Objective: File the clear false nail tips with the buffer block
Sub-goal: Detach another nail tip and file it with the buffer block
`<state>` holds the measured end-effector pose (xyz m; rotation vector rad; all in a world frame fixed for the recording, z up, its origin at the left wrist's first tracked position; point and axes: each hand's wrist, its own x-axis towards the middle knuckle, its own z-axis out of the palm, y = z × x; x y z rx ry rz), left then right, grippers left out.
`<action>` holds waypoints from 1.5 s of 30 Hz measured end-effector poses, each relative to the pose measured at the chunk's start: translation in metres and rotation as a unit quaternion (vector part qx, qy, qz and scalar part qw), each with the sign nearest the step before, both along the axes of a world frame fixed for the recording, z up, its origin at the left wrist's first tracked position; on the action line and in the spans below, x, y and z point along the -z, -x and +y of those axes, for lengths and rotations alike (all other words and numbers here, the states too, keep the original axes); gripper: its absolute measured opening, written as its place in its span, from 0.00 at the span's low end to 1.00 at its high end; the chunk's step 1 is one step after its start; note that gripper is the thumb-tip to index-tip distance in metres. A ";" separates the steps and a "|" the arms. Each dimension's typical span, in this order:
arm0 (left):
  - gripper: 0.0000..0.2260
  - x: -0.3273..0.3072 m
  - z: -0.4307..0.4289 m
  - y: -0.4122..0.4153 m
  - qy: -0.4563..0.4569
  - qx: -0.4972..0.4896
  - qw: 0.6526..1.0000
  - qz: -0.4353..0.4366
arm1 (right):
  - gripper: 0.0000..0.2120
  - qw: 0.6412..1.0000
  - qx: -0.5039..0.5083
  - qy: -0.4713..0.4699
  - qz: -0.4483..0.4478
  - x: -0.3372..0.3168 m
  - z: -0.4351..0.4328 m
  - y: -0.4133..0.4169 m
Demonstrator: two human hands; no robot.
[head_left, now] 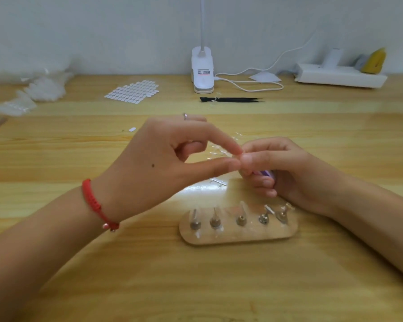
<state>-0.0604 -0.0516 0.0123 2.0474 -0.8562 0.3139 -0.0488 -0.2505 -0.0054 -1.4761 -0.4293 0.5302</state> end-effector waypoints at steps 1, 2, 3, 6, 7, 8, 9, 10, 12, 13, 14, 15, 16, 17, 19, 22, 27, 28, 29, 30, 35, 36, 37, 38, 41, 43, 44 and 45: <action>0.09 -0.001 -0.001 0.001 -0.018 0.003 1.000 -0.013 | 0.08 1.000 -0.009 -0.001 0.004 -0.001 0.000 0.000; 0.10 -0.001 -0.001 0.002 -0.027 0.007 0.999 -0.017 | 0.08 1.000 -0.017 -0.003 0.006 -0.001 -0.001 0.000; 0.10 -0.001 -0.001 0.002 -0.032 0.008 0.999 -0.020 | 0.09 1.000 -0.025 -0.004 0.007 -0.002 -0.001 -0.001; 0.12 -0.001 -0.002 0.003 -0.040 0.004 0.999 -0.034 | 0.06 0.998 -0.056 -0.004 0.004 -0.002 -0.004 -0.003; 0.12 -0.001 -0.003 0.003 -0.041 0.004 0.999 -0.034 | 0.05 0.998 -0.062 -0.006 0.003 -0.001 -0.004 -0.003; 0.11 -0.001 -0.004 0.004 -0.040 0.004 0.999 -0.029 | 0.04 0.998 -0.063 -0.006 0.003 0.000 -0.004 -0.003; 0.11 -0.001 -0.004 0.004 -0.034 0.001 0.999 -0.021 | 0.04 0.998 -0.055 -0.005 0.000 0.001 -0.004 -0.004; 0.11 -0.001 -0.004 0.004 -0.023 -0.005 1.000 -0.008 | 0.04 0.999 -0.041 -0.008 0.000 0.002 -0.003 -0.004; 0.10 -0.002 -0.004 0.004 0.015 -0.028 0.999 0.023 | 0.08 0.999 0.011 -0.043 0.025 0.004 -0.001 -0.006; 0.10 -0.003 -0.004 0.005 0.034 -0.040 0.998 0.036 | 0.09 0.995 0.042 -0.071 0.053 0.004 0.000 -0.008; 0.10 -0.003 -0.006 0.007 0.045 -0.050 0.997 0.046 | 0.09 0.989 0.070 -0.099 0.081 0.005 0.000 -0.009; 0.10 -0.001 -0.010 0.011 0.049 -0.055 0.996 0.053 | 0.10 0.984 0.090 -0.119 0.101 0.005 0.000 -0.010; 0.09 0.001 -0.015 0.016 0.046 -0.057 0.996 0.058 | 0.10 0.980 0.100 -0.128 0.111 0.005 -0.001 -0.011; 0.09 0.004 -0.021 0.022 0.036 -0.058 0.996 0.063 | 0.10 0.980 0.101 -0.130 0.110 0.006 -0.001 -0.011; 0.10 0.012 -0.032 0.032 0.002 -0.062 0.996 0.069 | 0.09 0.983 0.092 -0.126 0.096 0.008 0.000 -0.011; 0.12 0.020 -0.039 0.039 -0.029 -0.077 0.994 0.067 | 0.11 0.984 0.090 -0.125 0.085 0.010 0.000 -0.010; 0.13 0.022 -0.039 0.040 -0.069 -0.104 0.991 0.046 | 0.11 0.986 0.089 -0.119 0.080 0.010 -0.001 -0.012; 0.13 0.022 -0.040 0.040 -0.070 -0.106 0.991 0.046 | 0.11 0.985 0.088 -0.120 0.081 0.010 0.000 -0.012; 0.12 0.023 -0.040 0.040 -0.068 -0.107 0.991 0.046 | 0.11 0.985 0.088 -0.122 0.082 0.010 0.000 -0.012; 0.12 0.023 -0.040 0.039 -0.066 -0.107 0.991 0.046 | 0.11 0.985 0.087 -0.123 0.081 0.011 -0.001 -0.012; 0.12 0.023 -0.040 0.040 -0.071 -0.108 0.990 0.051 | 0.11 0.985 0.087 -0.122 0.081 0.011 -0.001 -0.013; 0.12 0.023 -0.040 0.040 -0.075 -0.110 0.990 0.052 | 0.11 0.985 0.087 -0.122 0.081 0.011 -0.001 -0.013; 0.12 0.023 -0.040 0.039 -0.078 -0.112 0.989 0.052 | 0.11 0.986 0.087 -0.122 0.080 0.011 -0.001 -0.013; 0.12 0.024 -0.041 0.039 -0.081 -0.114 0.989 0.052 | 0.11 0.986 0.087 -0.122 0.079 0.011 -0.001 -0.013; 0.13 0.024 -0.041 0.040 -0.088 -0.119 0.988 0.054 | 0.10 0.986 0.087 -0.120 0.077 0.011 -0.001 -0.013; 0.13 0.023 -0.040 0.041 -0.095 -0.124 0.987 0.048 | 0.10 0.986 0.088 -0.120 0.076 0.011 -0.001 -0.012; 0.12 0.023 -0.040 0.041 -0.101 -0.125 0.986 0.042 | 0.10 0.986 0.089 -0.122 0.075 0.011 -0.001 -0.012; 0.12 0.022 -0.040 0.042 -0.108 -0.125 0.986 0.032 | 0.10 0.985 0.089 -0.123 0.075 0.011 -0.001 -0.012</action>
